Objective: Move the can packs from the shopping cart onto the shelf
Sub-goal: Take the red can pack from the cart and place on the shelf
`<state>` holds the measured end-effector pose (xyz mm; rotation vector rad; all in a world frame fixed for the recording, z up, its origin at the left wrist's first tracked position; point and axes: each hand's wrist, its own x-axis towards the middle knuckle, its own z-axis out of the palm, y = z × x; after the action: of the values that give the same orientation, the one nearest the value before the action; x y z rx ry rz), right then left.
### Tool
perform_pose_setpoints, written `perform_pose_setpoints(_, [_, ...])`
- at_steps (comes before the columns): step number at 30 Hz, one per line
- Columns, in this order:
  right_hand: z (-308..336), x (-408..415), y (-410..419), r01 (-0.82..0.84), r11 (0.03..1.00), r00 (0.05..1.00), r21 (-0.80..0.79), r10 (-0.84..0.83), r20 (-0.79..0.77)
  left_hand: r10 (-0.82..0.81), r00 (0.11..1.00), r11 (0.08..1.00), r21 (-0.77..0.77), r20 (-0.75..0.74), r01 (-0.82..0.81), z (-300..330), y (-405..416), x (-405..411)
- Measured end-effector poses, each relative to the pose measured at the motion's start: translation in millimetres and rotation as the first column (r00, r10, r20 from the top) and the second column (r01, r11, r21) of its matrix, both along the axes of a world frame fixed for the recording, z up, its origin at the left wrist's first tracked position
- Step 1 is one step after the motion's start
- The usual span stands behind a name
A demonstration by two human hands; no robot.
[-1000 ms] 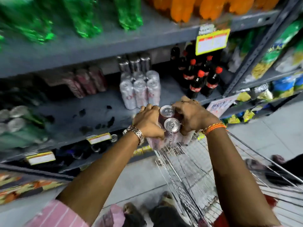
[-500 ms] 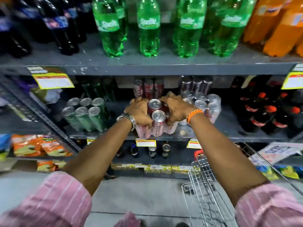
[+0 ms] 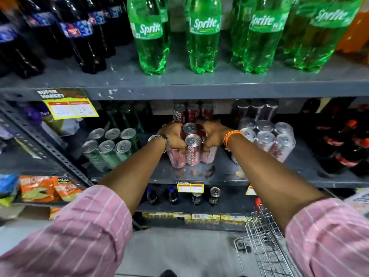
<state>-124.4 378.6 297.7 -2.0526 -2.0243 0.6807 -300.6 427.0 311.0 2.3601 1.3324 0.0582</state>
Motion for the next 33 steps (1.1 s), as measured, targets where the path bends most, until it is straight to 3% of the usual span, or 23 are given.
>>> perform_pose_setpoints(4, [-12.6, 3.6, 2.9, 0.064, 0.997, 0.996, 0.032, -0.062, -0.069, 0.015, 0.999, 0.999, -0.045, 0.048, -0.012, -12.8, 10.3, -6.9])
perform_pose_setpoints(7, [-24.5, 7.4, -11.6, 0.279, 0.955, 0.914, 0.098, -0.233, -0.332, 0.148, 0.967, 0.984, -0.130, 0.205, -0.122, -19.2, 5.1, -18.3])
perform_pose_setpoints(9, [-34.6, 3.8, -32.0, 0.473, 0.881, 0.695, 0.006, -0.369, -0.617, 0.325, 0.852, 0.938, -0.257, 0.410, -0.234, -32.3, -10.3, -30.3])
perform_pose_setpoints(11, [-46.1, -5.9, -47.1, 0.532, 0.817, 0.378, -0.222, -0.464, -0.801, 0.464, 0.694, 0.874, -0.414, 0.551, -0.255, -51.1, -27.8, -38.5])
perform_pose_setpoints(12, [-53.7, -8.9, -49.4, 0.527, 0.802, 0.296, -0.282, -0.484, -0.823, 0.527, 0.631, 0.833, -0.493, 0.570, -0.250, -57.0, -39.1, -38.9])
perform_pose_setpoints(13, [-62.2, -10.4, -49.9, 0.525, 0.799, 0.278, -0.292, -0.486, -0.829, 0.585, 0.589, 0.789, -0.558, 0.558, -0.255, -60.7, -48.7, -36.6])
perform_pose_setpoints(15, [-85.7, -6.7, -45.9, 0.540, 0.800, 0.304, -0.261, -0.475, -0.826, 0.634, 0.537, 0.757, -0.589, 0.557, -0.283, -61.6, -61.5, -31.2])
perform_pose_setpoints(18, [-113.7, 5.0, -44.4, 0.575, 0.792, 0.389, -0.207, -0.486, -0.783, 0.601, 0.565, 0.784, -0.554, 0.565, -0.280, -60.8, -63.7, -31.4])
perform_pose_setpoints(24, [-44.9, -42.5, -89.0, 0.598, 0.782, 0.555, -0.175, -0.562, -0.613, 0.525, 0.668, 0.810, -0.551, 0.528, -0.201, -63.6, -50.5, -51.8])
perform_pose_setpoints(33, [-63.1, -31.0, -88.9, 0.559, 0.803, 0.540, -0.207, -0.542, -0.644, 0.426, 0.752, 0.890, -0.380, 0.502, -0.250, -75.1, -67.8, -64.9])
